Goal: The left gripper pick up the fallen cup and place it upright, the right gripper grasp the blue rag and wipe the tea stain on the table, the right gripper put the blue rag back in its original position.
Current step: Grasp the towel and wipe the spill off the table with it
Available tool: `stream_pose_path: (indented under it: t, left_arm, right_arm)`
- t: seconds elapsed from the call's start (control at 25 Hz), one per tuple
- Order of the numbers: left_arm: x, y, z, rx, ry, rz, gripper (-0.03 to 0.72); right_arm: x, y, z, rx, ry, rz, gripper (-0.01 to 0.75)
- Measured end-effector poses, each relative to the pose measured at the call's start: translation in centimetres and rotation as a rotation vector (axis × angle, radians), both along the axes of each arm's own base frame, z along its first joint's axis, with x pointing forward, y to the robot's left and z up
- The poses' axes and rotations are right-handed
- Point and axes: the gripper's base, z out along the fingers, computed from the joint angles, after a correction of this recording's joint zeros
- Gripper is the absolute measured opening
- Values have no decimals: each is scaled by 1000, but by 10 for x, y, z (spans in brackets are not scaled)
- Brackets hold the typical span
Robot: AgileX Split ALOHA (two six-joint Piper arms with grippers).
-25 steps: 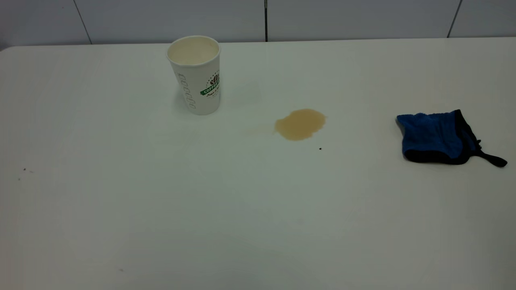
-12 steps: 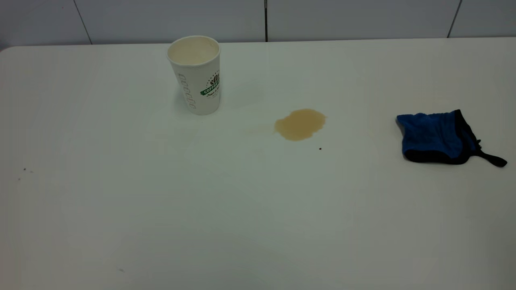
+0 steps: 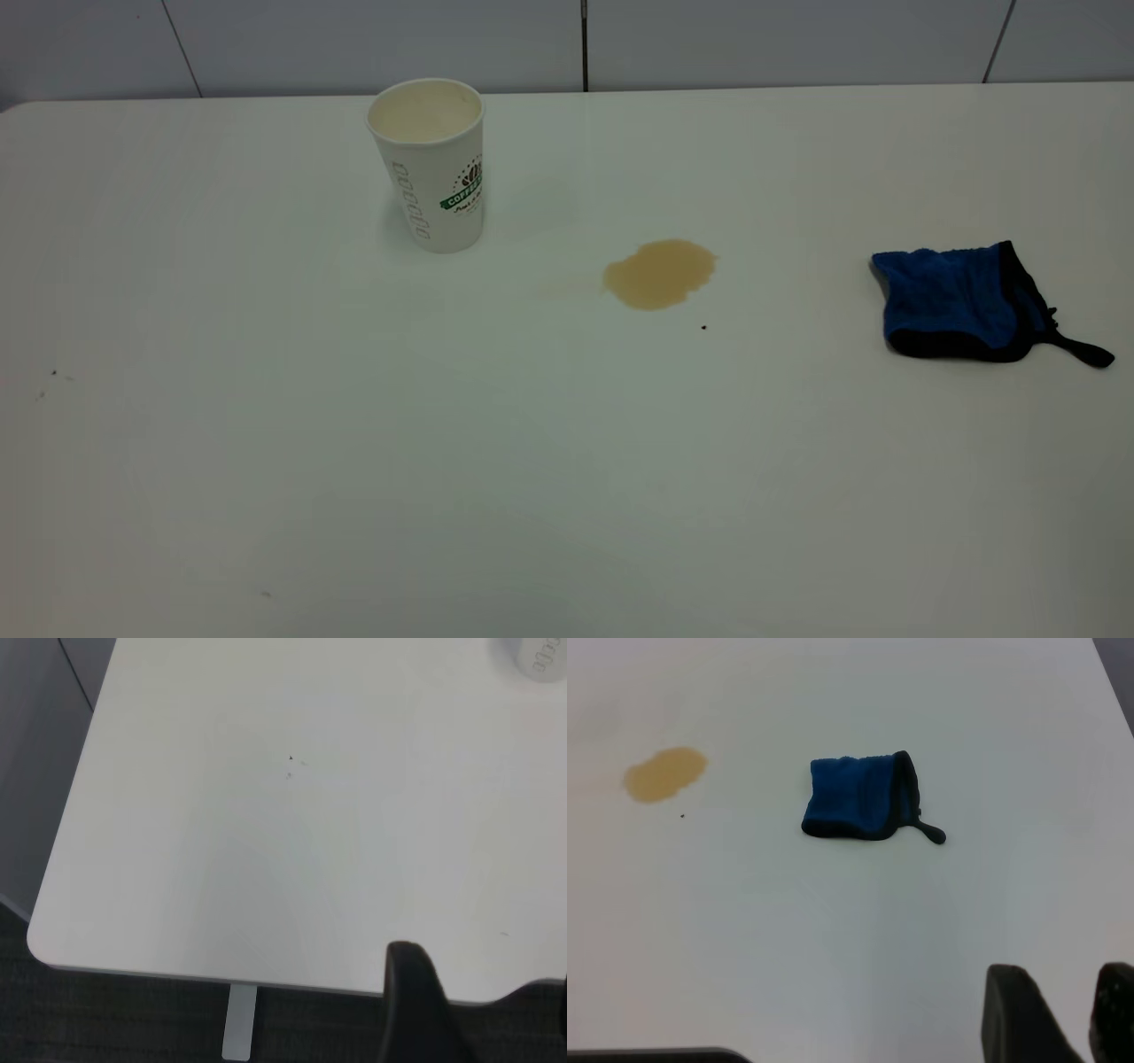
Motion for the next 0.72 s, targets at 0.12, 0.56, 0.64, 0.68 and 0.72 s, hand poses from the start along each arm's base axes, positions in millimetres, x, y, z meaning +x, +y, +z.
stream_pose_path:
  t: [0.12, 0.56, 0.64, 0.68, 0.72]
  left_arm:
    - [0, 0, 0, 1, -1, -1, 427]
    - [0, 0, 0, 1, -2, -1, 427]
    - [0, 0, 0, 1, -2, -1, 427]
    - [0, 0, 0, 1, -2, -1, 427]
    - [0, 0, 0, 1, -3, -1, 427]
  right_arm:
    - [0, 0, 0, 0, 0, 0, 239]
    - [0, 0, 0, 0, 0, 0, 239]
    - [0, 0, 0, 6, 0, -4, 239]
    - [0, 0, 0, 18, -1, -10, 239]
    - [0, 0, 0, 35, -2, -18, 239]
